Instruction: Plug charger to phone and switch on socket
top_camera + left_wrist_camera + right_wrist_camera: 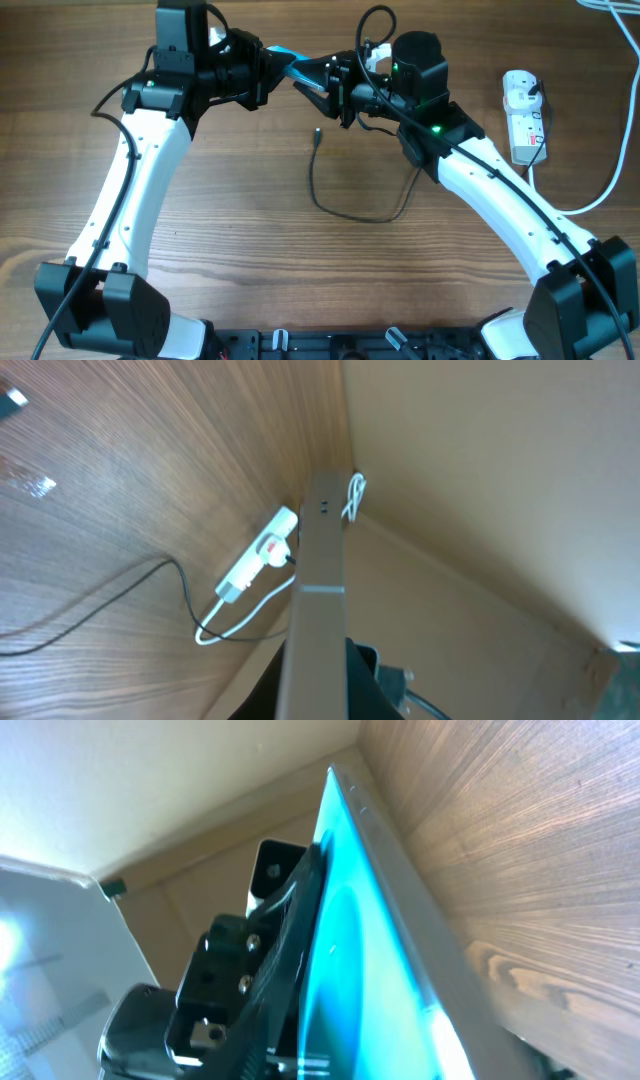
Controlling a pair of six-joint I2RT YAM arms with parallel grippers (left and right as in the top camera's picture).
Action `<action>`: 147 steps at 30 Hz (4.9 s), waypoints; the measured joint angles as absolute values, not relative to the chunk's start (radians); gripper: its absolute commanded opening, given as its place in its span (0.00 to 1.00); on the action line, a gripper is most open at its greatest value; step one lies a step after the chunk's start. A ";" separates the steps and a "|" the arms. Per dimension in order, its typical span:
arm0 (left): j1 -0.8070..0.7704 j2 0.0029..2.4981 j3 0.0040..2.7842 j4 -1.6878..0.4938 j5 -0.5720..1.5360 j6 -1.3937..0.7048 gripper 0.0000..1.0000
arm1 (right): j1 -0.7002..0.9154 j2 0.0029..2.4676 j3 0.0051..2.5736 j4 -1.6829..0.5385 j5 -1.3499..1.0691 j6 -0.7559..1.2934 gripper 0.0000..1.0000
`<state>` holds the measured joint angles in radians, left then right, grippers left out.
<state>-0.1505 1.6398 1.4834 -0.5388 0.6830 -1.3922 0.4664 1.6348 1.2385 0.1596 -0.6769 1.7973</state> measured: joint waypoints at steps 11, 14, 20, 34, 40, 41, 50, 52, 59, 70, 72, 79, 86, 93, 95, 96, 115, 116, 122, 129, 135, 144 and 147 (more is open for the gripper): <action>-0.150 1.640 1.485 -0.594 0.650 -1.161 0.04 | 0.450 1.635 1.238 0.084 -0.700 1.641 0.76; -0.151 1.640 1.493 -0.697 0.614 -1.064 0.04 | 0.423 1.635 1.236 -0.049 -0.714 1.506 0.77; -0.110 1.638 1.490 -0.894 0.542 -0.797 0.04 | 0.283 1.635 1.240 -0.323 -0.698 1.209 0.80; 0.059 1.638 1.489 -0.980 0.965 -0.359 0.04 | 0.300 1.634 1.246 -0.734 -0.598 0.527 0.73; 0.084 1.638 1.489 -0.864 1.158 -0.358 0.04 | 0.419 1.634 1.399 -0.879 -0.389 0.468 0.60; 0.105 1.638 1.489 -0.850 1.179 -0.379 0.04 | 0.429 1.634 1.427 -0.884 -0.364 0.466 0.60; 0.362 1.638 1.489 -0.871 1.219 -0.470 0.04 | 0.453 1.760 1.708 -0.923 -0.260 0.470 0.51; 0.381 1.639 1.489 -0.879 1.218 -0.474 0.04 | 0.469 1.844 1.750 -0.931 -0.256 0.472 0.47; 0.383 1.638 1.489 -0.912 1.174 -0.477 0.04 | 0.537 2.101 1.772 -0.892 -0.200 0.528 0.31; 0.383 1.638 1.489 -0.913 1.144 -0.477 0.04 | 0.569 2.276 1.772 -0.758 -0.191 0.559 0.25; 0.383 1.638 1.489 -0.913 1.141 -0.477 0.04 | 0.579 2.285 1.772 -0.748 -0.176 0.559 0.25; 0.383 1.638 1.489 -0.913 1.138 -0.477 0.04 | 0.582 2.286 1.772 -0.743 -0.113 0.559 0.25; 0.383 1.638 1.489 -0.913 1.137 -0.477 0.04 | 0.582 2.293 1.772 -0.743 -0.091 0.559 0.24; 0.383 1.638 1.489 -0.913 1.137 -0.477 0.04 | 0.582 2.305 1.772 -0.738 -0.093 0.559 0.24; 0.383 1.638 1.489 -0.915 1.137 -0.477 0.04 | 0.582 2.305 1.772 -0.738 -0.093 0.559 0.24; 0.383 1.638 1.489 -0.919 1.137 -0.477 0.04 | 0.582 2.305 1.772 -0.738 -0.093 0.559 0.24; 0.383 1.638 1.489 -0.924 1.137 -0.477 0.04 | 0.607 2.339 1.868 -1.003 0.120 0.548 0.04; 0.383 1.639 1.489 -0.924 1.137 -0.477 0.04 | 0.606 2.340 1.868 -1.018 0.138 0.546 0.04; 0.383 1.638 1.489 -0.932 1.134 -0.477 0.04 | 0.610 2.342 1.868 -1.015 0.168 0.545 0.05; 0.383 1.638 1.489 -0.939 1.134 -0.477 0.04 | 0.620 2.319 1.806 -0.912 0.152 0.545 0.08; 0.383 1.638 1.489 -0.939 1.134 -0.477 0.04 | 0.622 2.284 1.728 -0.820 0.130 0.564 0.25; 0.383 1.638 1.489 -0.940 1.134 -0.477 0.04 | 0.628 2.281 1.724 -0.810 0.115 0.571 0.04; 0.383 1.638 1.489 -0.940 1.134 -0.477 0.04 | 0.628 2.283 1.736 -0.832 0.112 0.569 0.04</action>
<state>0.3828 1.6382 1.4887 -0.9398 1.1336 -0.4767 0.6277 2.2826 1.7363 -0.8318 0.1120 0.5686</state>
